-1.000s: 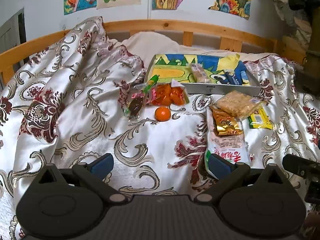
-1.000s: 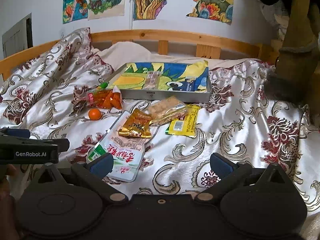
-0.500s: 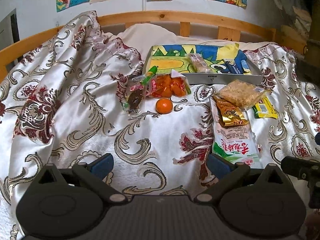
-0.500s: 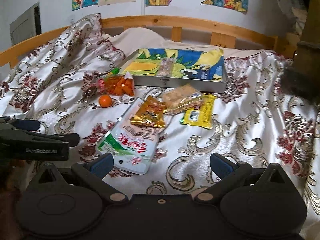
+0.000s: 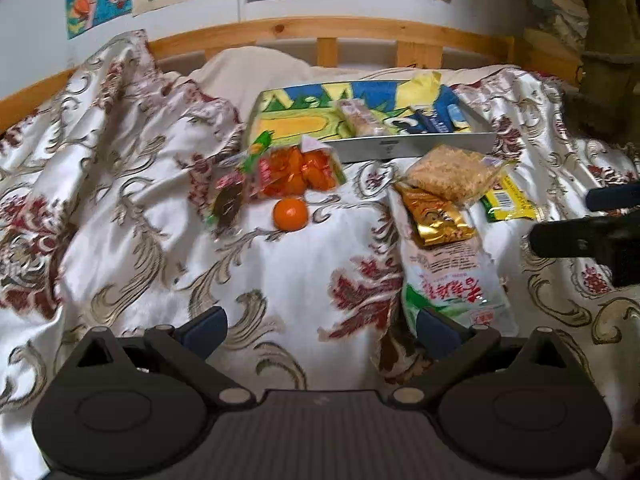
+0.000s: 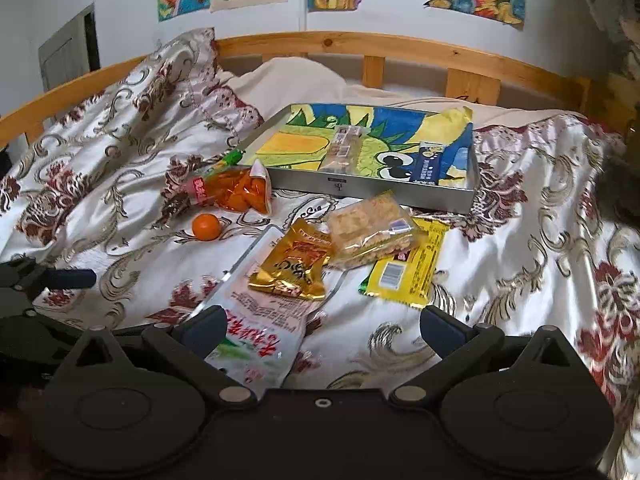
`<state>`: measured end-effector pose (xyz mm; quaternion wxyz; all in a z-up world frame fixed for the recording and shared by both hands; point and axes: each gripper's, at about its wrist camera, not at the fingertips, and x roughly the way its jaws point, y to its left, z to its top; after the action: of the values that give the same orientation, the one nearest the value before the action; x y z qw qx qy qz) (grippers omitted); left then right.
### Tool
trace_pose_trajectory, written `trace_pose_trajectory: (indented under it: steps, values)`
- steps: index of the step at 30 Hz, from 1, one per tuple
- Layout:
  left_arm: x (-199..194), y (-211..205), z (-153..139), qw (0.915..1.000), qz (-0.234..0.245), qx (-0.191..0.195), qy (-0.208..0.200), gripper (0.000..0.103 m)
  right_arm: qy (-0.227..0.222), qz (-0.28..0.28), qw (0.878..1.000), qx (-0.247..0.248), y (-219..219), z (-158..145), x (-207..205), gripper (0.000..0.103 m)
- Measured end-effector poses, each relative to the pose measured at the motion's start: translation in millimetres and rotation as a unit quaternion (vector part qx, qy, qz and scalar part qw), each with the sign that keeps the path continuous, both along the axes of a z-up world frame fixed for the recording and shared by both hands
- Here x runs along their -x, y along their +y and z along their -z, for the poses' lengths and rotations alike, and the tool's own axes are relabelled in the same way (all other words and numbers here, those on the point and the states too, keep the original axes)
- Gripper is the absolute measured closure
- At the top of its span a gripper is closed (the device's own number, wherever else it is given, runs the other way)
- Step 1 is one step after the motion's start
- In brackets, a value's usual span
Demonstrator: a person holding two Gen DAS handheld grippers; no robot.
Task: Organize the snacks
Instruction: 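Lower the right gripper onto the gold snack bag and close it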
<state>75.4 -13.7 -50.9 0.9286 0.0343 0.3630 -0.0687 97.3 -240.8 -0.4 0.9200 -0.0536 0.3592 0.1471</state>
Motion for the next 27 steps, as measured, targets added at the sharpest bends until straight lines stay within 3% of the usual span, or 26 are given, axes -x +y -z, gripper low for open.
trace_pose_trajectory:
  steps: [6, 12, 14, 19, 27]
  values:
    - [-15, -6, -6, 0.9991, 0.037, 0.015, -0.014, 0.001, -0.002, -0.041, 0.999, 0.031, -1, 8, -23, 0.001]
    - [-30, -13, -4, 0.9975, 0.067, 0.015, -0.017, 0.001, -0.039, -0.107, 0.990, 0.085, 6, 20, -34, 0.001]
    - [-36, -15, -4, 0.9970, 0.075, 0.012, -0.017, 0.002, -0.072, -0.138, 0.981, 0.120, 12, 27, -33, 0.001]
    - [-48, -10, -7, 0.9970, 0.071, 0.025, -0.020, 0.005, -0.160, -0.219, 0.942, 0.196, 28, 47, -26, 0.004]
    - [-56, -9, -6, 0.9950, 0.086, 0.051, -0.003, 0.021, -0.186, -0.254, 0.919, 0.239, 48, 70, -35, 0.017]
